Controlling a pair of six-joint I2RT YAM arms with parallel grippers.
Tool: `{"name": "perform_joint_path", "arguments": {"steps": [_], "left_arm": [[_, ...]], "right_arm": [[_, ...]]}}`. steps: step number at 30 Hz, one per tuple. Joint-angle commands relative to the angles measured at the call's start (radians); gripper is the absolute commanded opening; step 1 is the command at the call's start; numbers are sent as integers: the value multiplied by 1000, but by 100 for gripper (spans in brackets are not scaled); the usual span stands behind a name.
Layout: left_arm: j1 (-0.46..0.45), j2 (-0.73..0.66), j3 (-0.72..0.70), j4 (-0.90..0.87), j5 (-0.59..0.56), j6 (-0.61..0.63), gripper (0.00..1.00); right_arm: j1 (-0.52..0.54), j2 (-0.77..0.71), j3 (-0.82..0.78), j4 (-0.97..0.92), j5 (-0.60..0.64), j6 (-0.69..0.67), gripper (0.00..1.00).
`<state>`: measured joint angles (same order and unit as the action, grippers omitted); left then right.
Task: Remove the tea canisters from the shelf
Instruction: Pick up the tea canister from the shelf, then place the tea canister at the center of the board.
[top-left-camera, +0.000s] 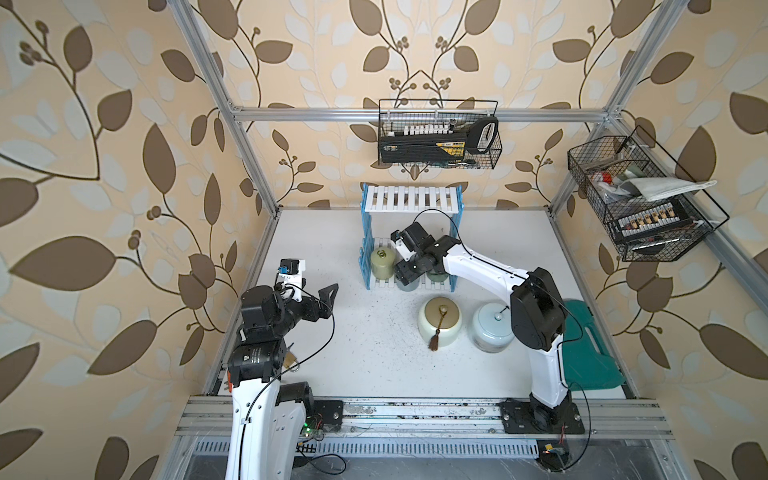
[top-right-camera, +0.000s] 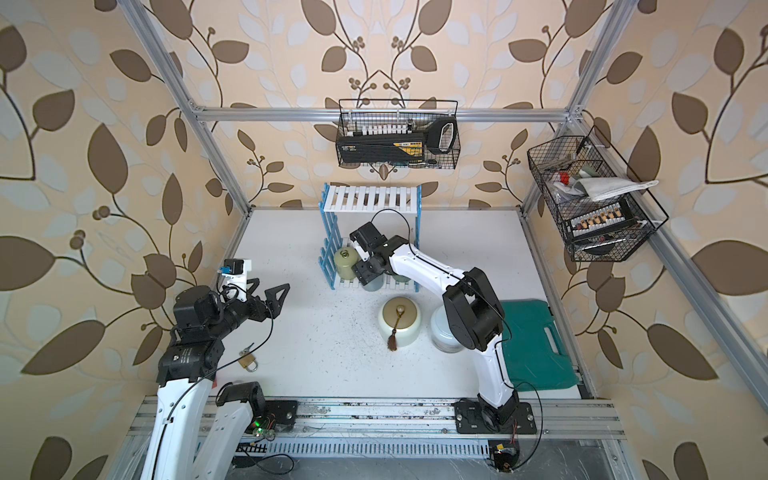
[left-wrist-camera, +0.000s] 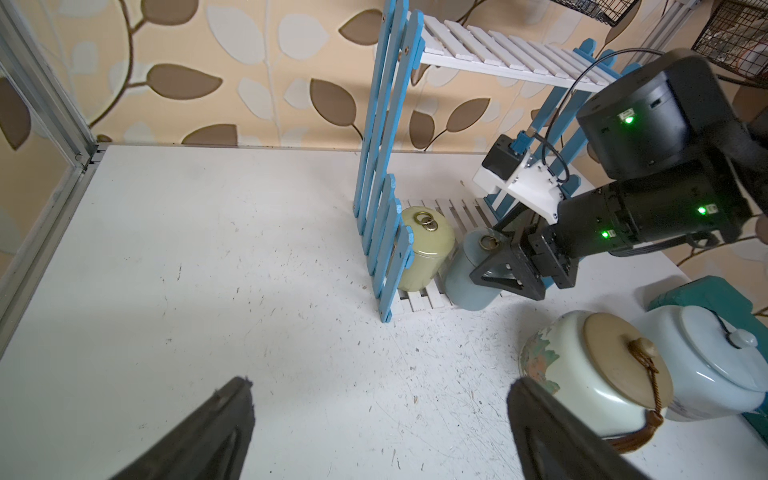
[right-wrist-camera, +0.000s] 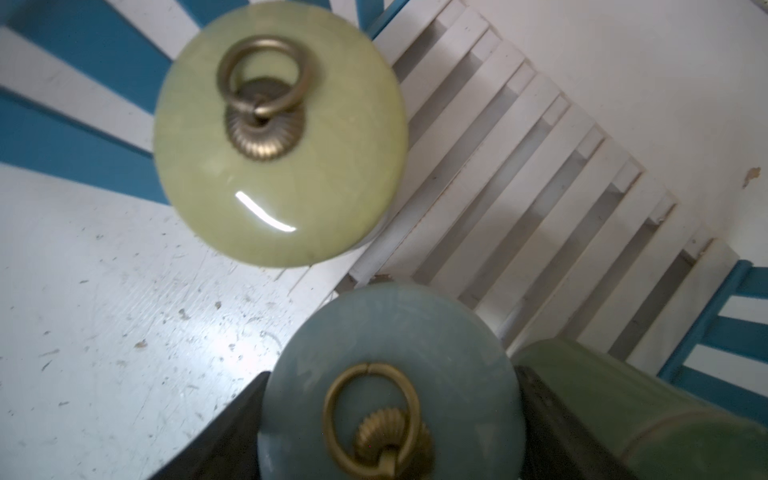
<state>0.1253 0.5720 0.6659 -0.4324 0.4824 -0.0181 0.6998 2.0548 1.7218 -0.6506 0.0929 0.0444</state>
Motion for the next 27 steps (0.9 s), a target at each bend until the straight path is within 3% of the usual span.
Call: {"name": "perform_joint_path", "arguments": {"steps": [1, 15, 27], "left_arm": [[7, -5, 3, 23, 15, 28, 99], [9, -1, 3, 20, 14, 38, 99], [25, 1, 10, 8, 33, 27, 99]], "right_arm": [[31, -104, -4, -4, 11, 9, 51], [160, -256, -94, -19, 32, 26, 51], [293, -278, -182, 63, 11, 44, 51]]}}
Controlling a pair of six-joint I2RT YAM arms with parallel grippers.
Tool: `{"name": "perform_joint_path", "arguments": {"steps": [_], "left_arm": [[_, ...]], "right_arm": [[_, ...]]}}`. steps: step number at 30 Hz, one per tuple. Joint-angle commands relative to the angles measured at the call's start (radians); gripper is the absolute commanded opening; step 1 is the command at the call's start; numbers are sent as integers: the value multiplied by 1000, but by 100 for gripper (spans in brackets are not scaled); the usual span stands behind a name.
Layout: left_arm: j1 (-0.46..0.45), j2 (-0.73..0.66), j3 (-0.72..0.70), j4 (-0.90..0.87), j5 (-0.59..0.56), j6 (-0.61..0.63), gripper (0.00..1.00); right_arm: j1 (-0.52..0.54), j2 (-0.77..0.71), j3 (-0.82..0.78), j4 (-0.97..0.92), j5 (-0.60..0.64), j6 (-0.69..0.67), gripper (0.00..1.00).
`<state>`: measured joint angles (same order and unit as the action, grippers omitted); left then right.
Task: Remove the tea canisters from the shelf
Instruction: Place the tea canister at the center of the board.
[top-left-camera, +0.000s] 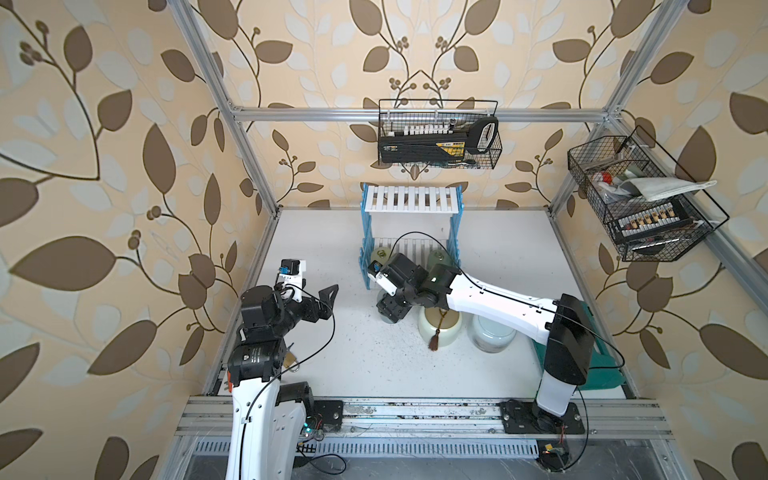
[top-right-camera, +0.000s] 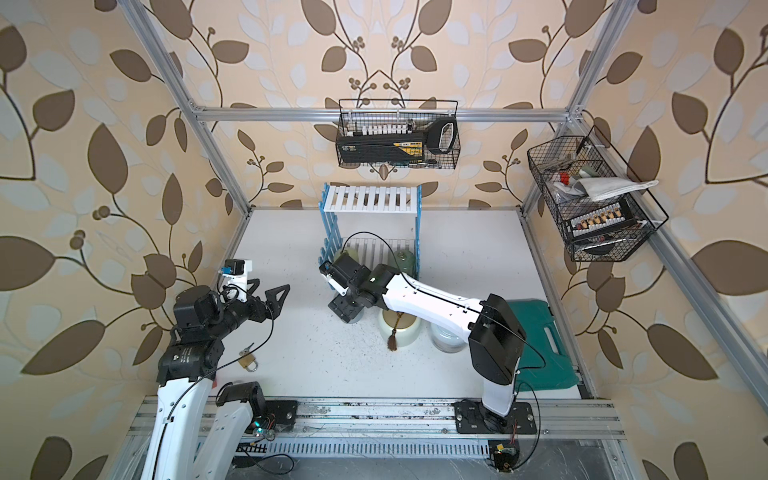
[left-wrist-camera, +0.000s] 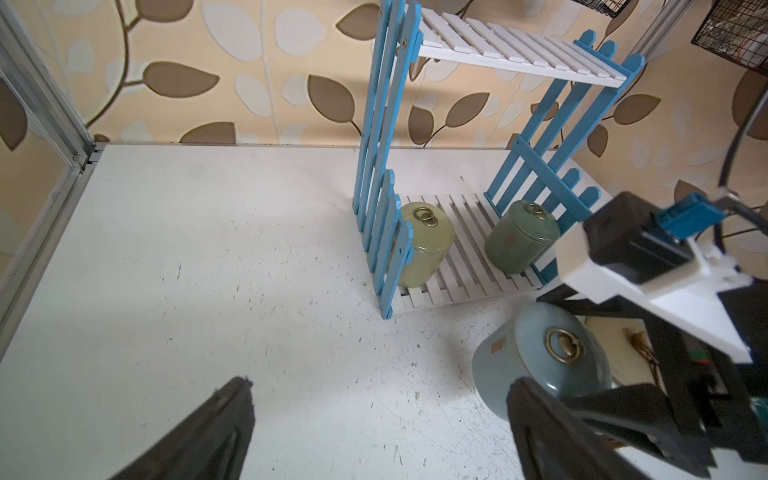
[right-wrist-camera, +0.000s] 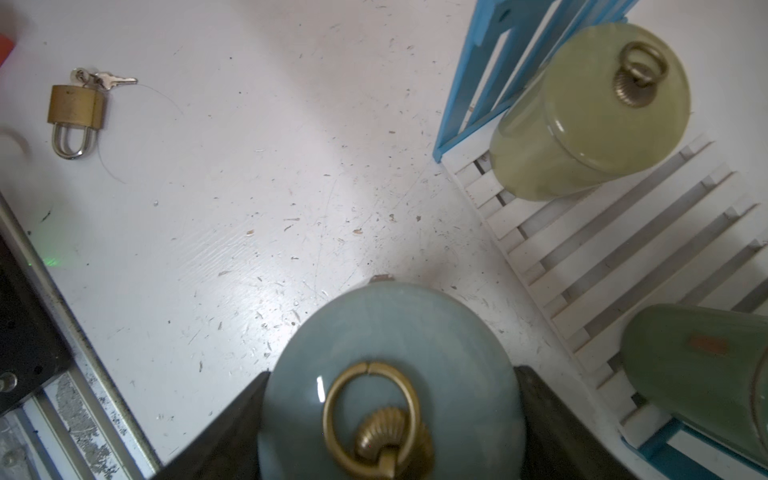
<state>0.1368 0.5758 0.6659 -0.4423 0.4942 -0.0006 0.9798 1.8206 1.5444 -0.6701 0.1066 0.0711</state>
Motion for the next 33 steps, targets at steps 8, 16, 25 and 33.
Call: {"name": "perform_joint_path", "arguments": {"steps": [8, 16, 25, 33], "left_arm": [[10, -5, 8, 18, 19, 12, 99], [7, -7, 6, 21, 17, 14, 99], [0, -12, -2, 33, 0, 22, 99], [1, -11, -1, 35, -1, 21, 99]], "right_arm": [[46, 9, -48, 132, 8, 26, 51], [53, 35, -103, 159, 49, 11, 52], [52, 63, -151, 196, 80, -3, 55], [52, 65, -194, 212, 91, -2, 63]]}}
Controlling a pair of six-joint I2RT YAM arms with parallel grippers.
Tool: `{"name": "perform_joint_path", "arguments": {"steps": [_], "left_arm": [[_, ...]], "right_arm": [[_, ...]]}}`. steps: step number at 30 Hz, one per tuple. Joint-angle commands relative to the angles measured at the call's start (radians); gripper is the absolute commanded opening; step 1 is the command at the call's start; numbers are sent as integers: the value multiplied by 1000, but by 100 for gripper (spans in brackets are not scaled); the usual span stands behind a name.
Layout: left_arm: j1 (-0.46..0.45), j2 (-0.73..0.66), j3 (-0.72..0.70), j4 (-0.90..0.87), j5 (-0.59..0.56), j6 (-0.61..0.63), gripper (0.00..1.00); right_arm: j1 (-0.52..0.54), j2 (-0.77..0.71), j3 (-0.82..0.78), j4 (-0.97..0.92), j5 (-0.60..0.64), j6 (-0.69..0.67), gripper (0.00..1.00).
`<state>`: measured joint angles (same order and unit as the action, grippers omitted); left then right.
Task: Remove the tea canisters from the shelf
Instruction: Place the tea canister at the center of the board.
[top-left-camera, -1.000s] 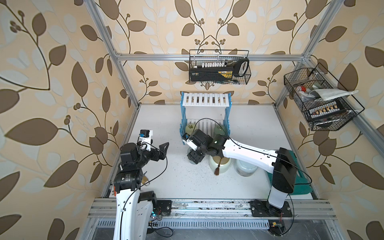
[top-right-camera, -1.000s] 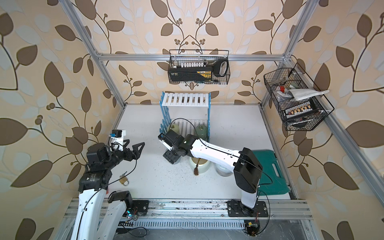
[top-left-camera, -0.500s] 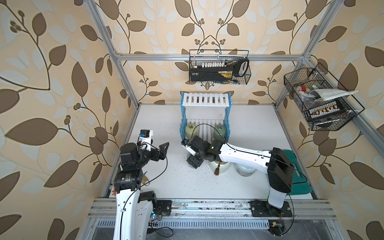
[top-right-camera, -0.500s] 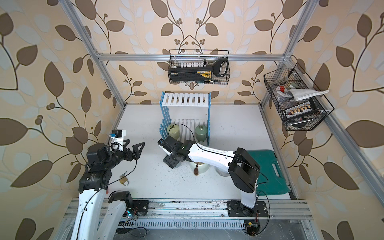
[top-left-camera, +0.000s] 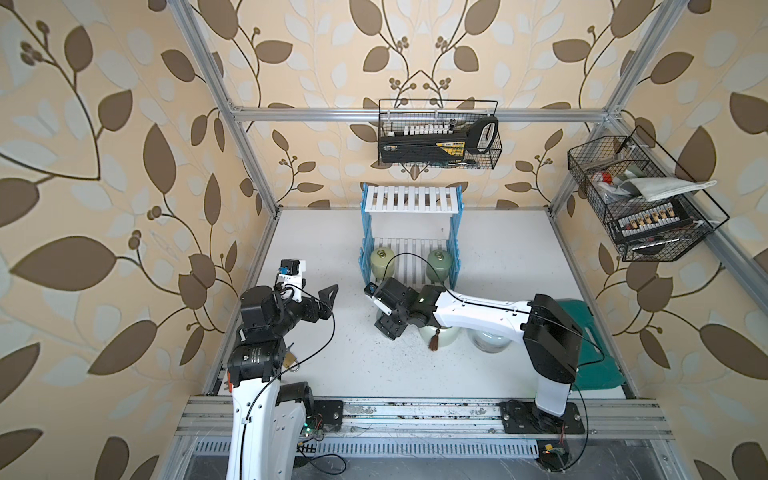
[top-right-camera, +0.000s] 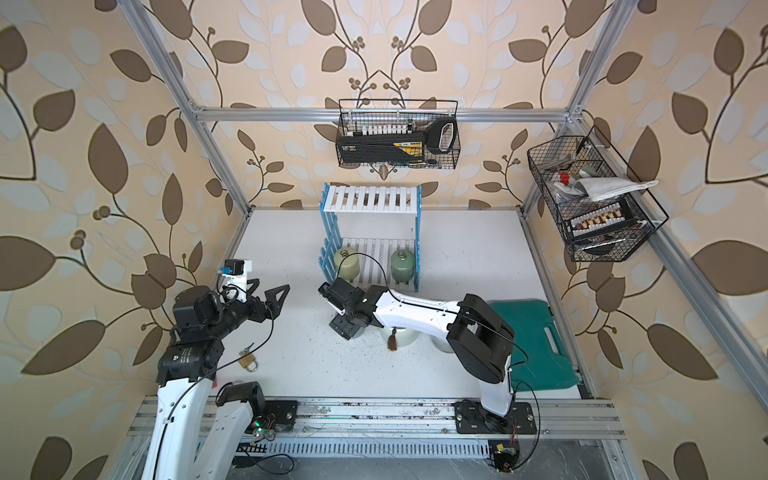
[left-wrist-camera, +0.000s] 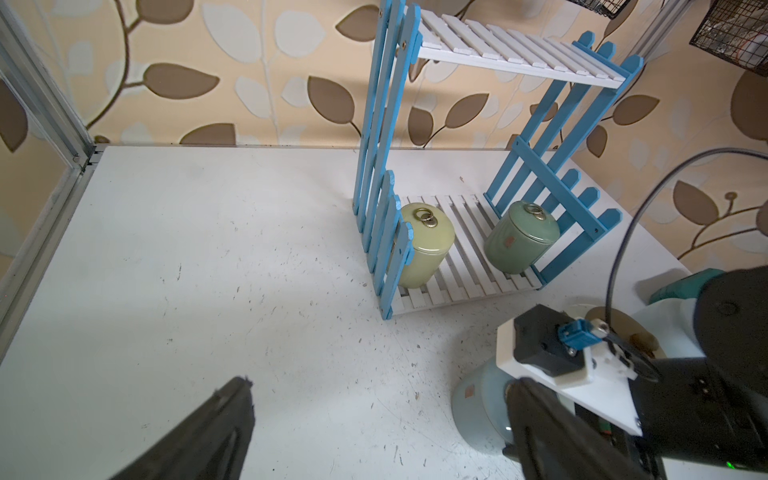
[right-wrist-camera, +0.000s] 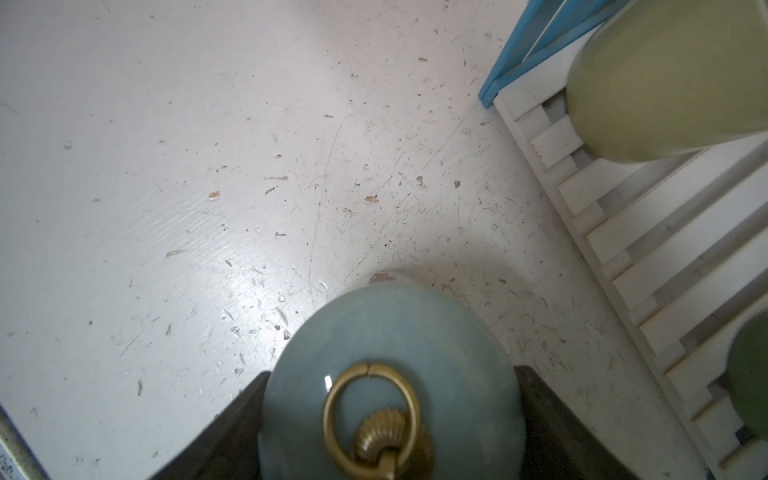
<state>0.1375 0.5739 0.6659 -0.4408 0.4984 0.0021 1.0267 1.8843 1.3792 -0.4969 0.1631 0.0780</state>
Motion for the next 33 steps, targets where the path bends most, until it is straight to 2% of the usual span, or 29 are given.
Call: {"name": "perform_joint_path", "arguments": {"steps": [1, 10, 20, 33], "left_arm": [[-2, -9, -5, 39, -4, 16, 99], [4, -2, 0, 32, 17, 8, 99], [7, 4, 16, 7, 41, 0, 99], [-35, 59, 87, -25, 38, 62, 99]], "right_arm": [[5, 1, -35, 41, 38, -9, 66], [5, -31, -42, 23, 70, -21, 98], [6, -111, -23, -33, 65, -9, 99], [-17, -310, -84, -69, 84, -6, 99]]}}
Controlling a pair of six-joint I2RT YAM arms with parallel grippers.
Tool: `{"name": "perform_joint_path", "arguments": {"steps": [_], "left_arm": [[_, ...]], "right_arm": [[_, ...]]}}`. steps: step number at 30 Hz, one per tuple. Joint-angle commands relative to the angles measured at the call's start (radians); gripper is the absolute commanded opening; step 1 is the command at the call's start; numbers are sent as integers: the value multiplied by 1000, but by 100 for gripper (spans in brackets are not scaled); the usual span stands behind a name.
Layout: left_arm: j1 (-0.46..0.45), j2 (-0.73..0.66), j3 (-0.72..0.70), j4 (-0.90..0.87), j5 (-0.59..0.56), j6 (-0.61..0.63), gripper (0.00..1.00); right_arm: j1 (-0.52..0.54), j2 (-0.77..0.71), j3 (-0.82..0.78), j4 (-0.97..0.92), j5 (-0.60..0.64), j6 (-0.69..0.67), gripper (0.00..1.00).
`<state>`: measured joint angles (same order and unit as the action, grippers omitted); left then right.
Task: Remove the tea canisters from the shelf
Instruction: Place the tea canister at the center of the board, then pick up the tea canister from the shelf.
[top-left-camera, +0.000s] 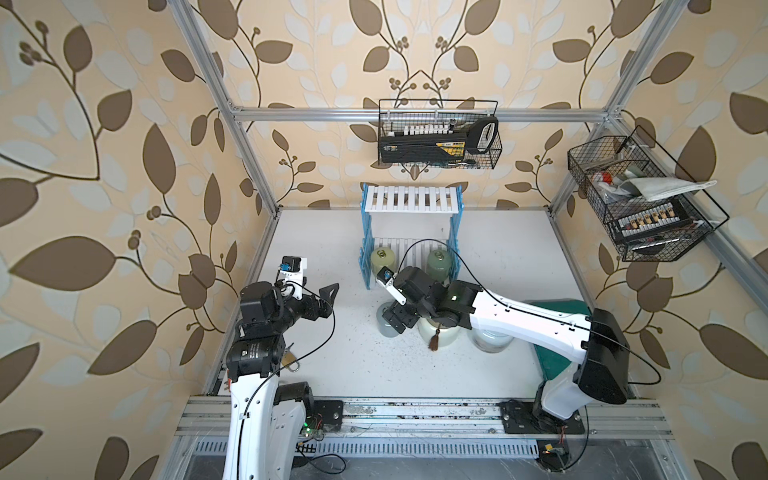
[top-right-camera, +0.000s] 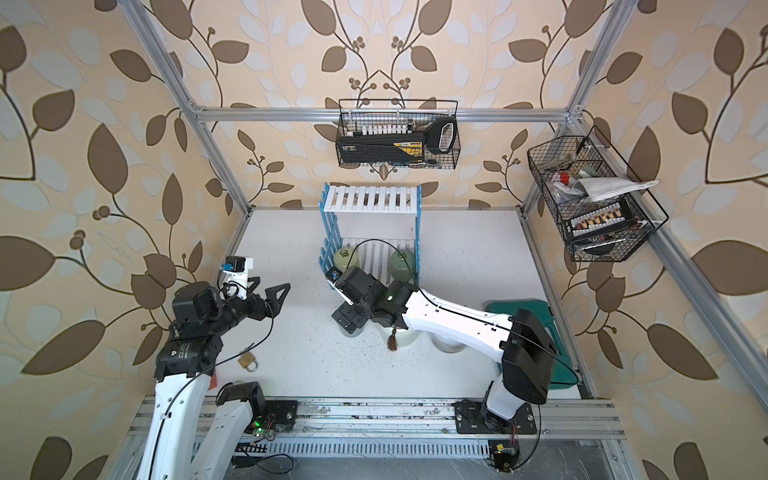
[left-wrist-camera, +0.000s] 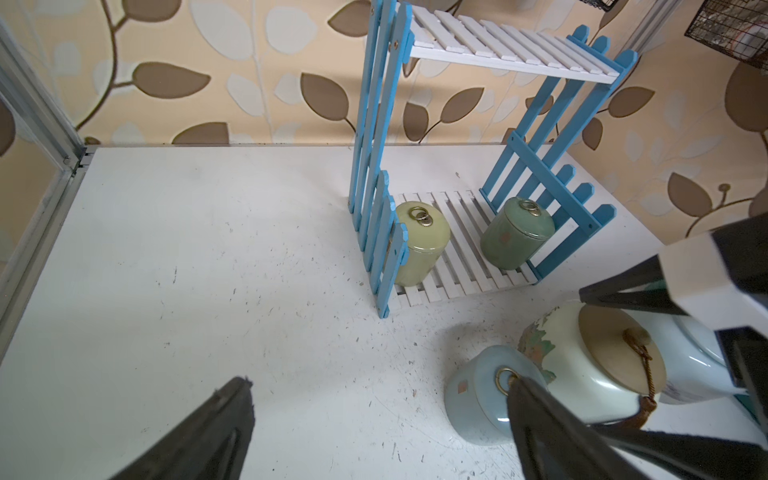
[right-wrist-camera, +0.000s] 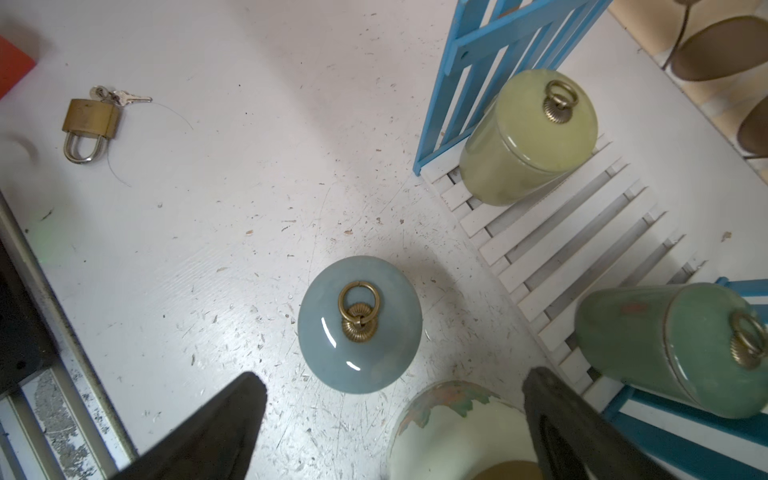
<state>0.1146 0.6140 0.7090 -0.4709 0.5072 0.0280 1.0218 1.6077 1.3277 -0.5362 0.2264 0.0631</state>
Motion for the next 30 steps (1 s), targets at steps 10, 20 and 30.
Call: {"name": "perform_joint_path", "arguments": {"steps": [10, 20, 30], "left_arm": [[-92, 213, 237, -46, 65, 117, 99], [-210, 414, 392, -12, 71, 173, 99], [-422, 700, 619, -67, -9, 194, 99]], "right_arm": [[-126, -199, -125, -65, -2, 44, 99], [-267, -387, -243, -89, 8, 13, 99], [-440, -598, -375, -98, -37, -28, 99]]}}
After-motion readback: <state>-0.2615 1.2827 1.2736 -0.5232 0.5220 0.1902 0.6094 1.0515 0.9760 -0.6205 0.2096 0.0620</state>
